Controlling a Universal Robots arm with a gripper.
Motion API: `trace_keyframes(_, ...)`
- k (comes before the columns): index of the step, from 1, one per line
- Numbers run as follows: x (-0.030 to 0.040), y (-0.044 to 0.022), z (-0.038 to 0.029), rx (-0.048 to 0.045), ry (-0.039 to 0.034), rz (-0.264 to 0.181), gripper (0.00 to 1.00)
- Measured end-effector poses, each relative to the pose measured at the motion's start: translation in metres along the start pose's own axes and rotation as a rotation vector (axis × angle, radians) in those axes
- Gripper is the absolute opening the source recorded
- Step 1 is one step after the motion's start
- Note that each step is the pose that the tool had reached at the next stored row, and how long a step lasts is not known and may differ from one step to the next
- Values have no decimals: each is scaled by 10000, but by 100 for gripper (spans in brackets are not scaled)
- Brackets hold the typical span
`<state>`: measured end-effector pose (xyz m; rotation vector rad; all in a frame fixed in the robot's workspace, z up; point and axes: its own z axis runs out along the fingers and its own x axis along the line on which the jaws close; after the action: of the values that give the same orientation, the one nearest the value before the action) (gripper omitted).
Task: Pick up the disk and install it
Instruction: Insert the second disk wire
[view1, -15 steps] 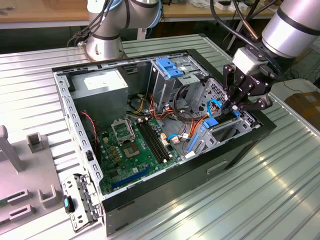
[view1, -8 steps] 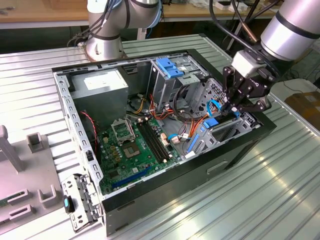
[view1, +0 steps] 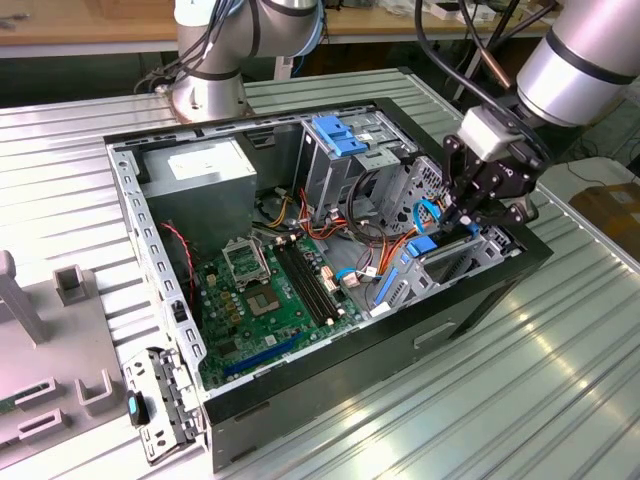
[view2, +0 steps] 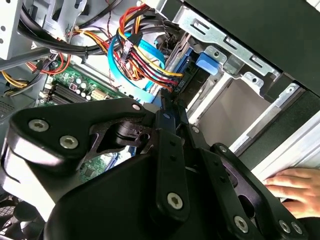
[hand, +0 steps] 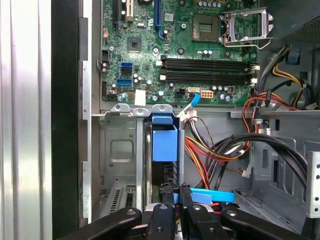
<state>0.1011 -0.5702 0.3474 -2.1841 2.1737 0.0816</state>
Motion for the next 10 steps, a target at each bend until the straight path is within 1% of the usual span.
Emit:
trace_keyframes(1, 14, 0, 0, 4, -11, 14, 16)
trace_keyframes(5, 15, -10, 1, 9, -21, 13, 16)
trace_keyframes(7, 17, -10, 13, 12, -52, 13, 16)
trace_keyframes(10, 18, -10, 33, 13, -75, 13, 16)
